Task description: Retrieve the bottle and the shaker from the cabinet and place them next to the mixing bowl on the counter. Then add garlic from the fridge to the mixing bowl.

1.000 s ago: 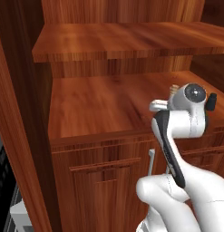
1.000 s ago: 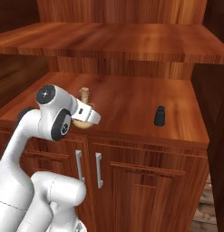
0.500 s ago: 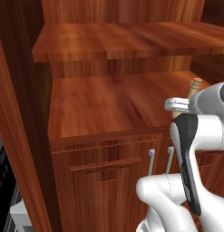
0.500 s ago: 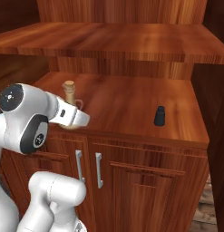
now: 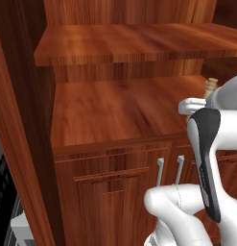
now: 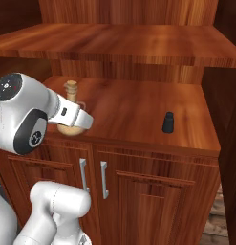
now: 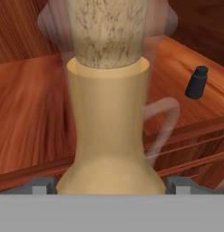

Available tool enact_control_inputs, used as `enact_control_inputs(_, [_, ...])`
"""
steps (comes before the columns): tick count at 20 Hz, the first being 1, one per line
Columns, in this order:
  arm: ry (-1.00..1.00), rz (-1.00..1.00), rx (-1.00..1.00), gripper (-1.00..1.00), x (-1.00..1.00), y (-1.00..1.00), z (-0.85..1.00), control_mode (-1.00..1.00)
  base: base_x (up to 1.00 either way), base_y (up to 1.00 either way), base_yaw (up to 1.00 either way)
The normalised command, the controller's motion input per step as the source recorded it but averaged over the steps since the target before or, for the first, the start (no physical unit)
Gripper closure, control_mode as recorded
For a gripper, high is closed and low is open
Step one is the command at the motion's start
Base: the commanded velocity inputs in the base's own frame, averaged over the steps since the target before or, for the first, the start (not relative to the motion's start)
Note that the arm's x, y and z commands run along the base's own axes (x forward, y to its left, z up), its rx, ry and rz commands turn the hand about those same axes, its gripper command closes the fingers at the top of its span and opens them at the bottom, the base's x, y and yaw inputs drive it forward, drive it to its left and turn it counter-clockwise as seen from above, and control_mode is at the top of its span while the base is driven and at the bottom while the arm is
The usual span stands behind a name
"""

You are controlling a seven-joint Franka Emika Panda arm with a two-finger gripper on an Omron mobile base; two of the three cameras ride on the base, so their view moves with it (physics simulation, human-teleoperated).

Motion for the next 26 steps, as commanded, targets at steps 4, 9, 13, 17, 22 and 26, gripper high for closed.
enact_control_inputs(4, [0.0,0.0,0.0,1.0,0.0,0.0,0.0,-1.0,0.0,0.0,0.0])
enact_control_inputs(9, [0.0,0.0,0.0,1.0,0.0,0.0,0.0,-1.0,0.0,0.0,0.0])
enact_control_inputs(13, [0.0,0.0,0.0,1.0,0.0,0.0,0.0,1.0,-0.4,0.0,0.0])
enact_control_inputs(17, [0.0,0.0,0.0,1.0,0.0,0.0,0.0,1.0,-1.0,0.0,-0.03])
enact_control_inputs(22, [0.0,0.0,0.0,1.0,0.0,0.0,0.0,1.0,-1.0,0.0,-0.03])
enact_control_inputs(26, [0.0,0.0,0.0,1.0,0.0,0.0,0.0,1.0,-0.98,0.0,-0.01])
